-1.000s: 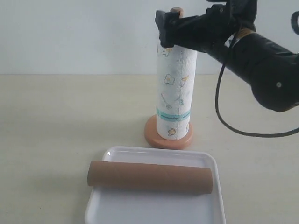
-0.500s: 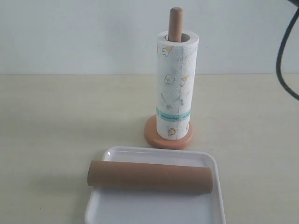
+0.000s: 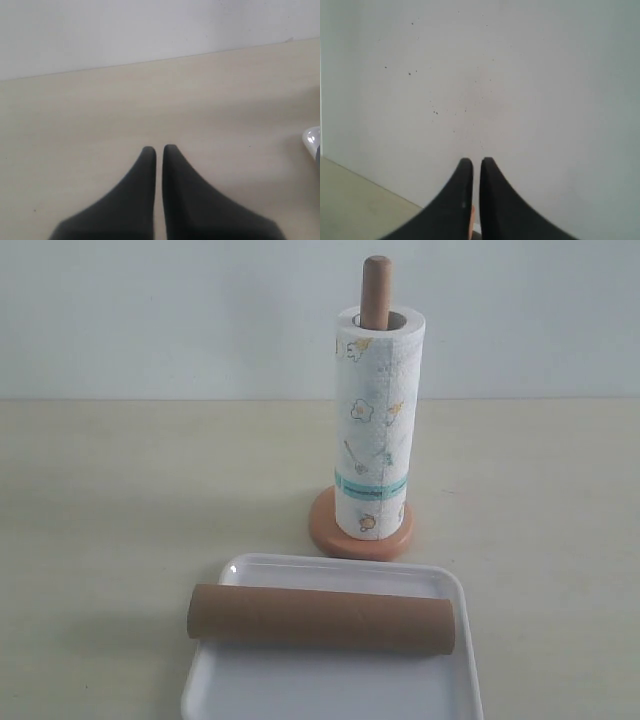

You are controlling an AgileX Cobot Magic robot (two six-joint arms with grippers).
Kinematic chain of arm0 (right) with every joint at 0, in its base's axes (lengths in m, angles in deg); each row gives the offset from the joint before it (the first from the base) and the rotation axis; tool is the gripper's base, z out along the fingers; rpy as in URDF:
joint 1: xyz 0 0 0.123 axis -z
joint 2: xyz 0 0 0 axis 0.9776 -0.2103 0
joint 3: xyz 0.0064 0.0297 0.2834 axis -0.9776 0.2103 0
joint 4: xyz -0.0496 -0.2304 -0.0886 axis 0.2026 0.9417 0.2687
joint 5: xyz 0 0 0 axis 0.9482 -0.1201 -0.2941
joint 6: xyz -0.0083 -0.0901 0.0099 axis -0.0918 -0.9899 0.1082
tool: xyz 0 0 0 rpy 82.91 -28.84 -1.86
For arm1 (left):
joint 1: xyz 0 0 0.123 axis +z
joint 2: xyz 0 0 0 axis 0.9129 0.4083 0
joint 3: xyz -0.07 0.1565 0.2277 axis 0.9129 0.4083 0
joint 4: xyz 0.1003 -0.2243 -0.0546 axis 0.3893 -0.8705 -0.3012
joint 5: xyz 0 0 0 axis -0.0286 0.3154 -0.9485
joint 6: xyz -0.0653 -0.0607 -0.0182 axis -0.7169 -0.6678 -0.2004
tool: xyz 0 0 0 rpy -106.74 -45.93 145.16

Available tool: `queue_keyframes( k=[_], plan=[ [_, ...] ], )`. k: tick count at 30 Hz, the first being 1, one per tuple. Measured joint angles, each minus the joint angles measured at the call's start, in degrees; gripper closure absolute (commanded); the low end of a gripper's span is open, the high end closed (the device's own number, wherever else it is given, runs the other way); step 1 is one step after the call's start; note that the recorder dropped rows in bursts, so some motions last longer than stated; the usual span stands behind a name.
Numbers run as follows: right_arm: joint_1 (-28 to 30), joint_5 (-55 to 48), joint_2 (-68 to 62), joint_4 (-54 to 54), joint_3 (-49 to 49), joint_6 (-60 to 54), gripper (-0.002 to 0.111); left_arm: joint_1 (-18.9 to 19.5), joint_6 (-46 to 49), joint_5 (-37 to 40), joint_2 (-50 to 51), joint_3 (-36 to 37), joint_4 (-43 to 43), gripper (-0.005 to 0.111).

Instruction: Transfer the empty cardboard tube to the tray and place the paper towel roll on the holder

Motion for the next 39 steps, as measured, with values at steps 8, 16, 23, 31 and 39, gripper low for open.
queue_keyframes(
  k=[8, 16, 23, 31, 39],
  plan=[
    [0.0, -15.0, 2.4, 3.5, 0.0, -4.6, 0.104, 0.0, 0.0, 0.0, 0.0, 0.0, 0.0, 0.102],
    [0.0, -27.9, 2.5, 4.1, 0.0, 3.2, 0.104, 0.0, 0.0, 0.0, 0.0, 0.0, 0.0, 0.102],
    [0.0, -29.1, 2.5, 4.2, 0.0, 4.8, 0.104, 0.0, 0.0, 0.0, 0.0, 0.0, 0.0, 0.102],
    [0.0, -29.2, 2.6, 4.3, 0.0, 4.9, 0.104, 0.0, 0.0, 0.0, 0.0, 0.0, 0.0, 0.102],
    [0.0, -29.4, 7.1, 4.3, 0.0, 5.1, 0.104, 0.0, 0.0, 0.0, 0.0, 0.0, 0.0, 0.102]
  ],
)
